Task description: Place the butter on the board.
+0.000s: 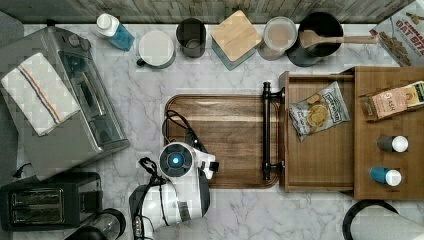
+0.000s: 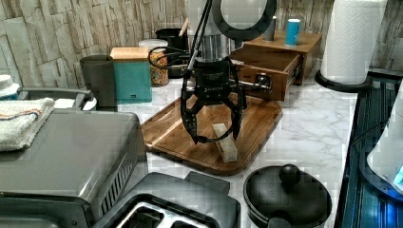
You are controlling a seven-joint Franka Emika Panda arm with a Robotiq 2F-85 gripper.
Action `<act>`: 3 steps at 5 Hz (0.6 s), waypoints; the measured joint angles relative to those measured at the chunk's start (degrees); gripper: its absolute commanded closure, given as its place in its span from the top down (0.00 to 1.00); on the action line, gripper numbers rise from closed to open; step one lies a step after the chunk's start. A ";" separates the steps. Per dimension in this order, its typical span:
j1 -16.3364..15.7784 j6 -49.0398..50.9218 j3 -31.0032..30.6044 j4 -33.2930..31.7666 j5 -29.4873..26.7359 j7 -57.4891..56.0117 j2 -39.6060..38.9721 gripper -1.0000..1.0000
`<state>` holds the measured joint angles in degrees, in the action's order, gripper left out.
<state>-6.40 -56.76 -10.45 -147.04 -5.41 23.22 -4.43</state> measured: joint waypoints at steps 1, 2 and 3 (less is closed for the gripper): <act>0.12 0.03 0.00 0.00 -0.10 0.00 0.25 1.00; 0.07 0.03 0.13 0.11 -0.10 0.00 0.41 1.00; 0.15 0.03 0.30 0.22 -0.10 0.00 0.41 1.00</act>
<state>-6.25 -56.74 -10.15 -146.82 -5.51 23.22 -4.02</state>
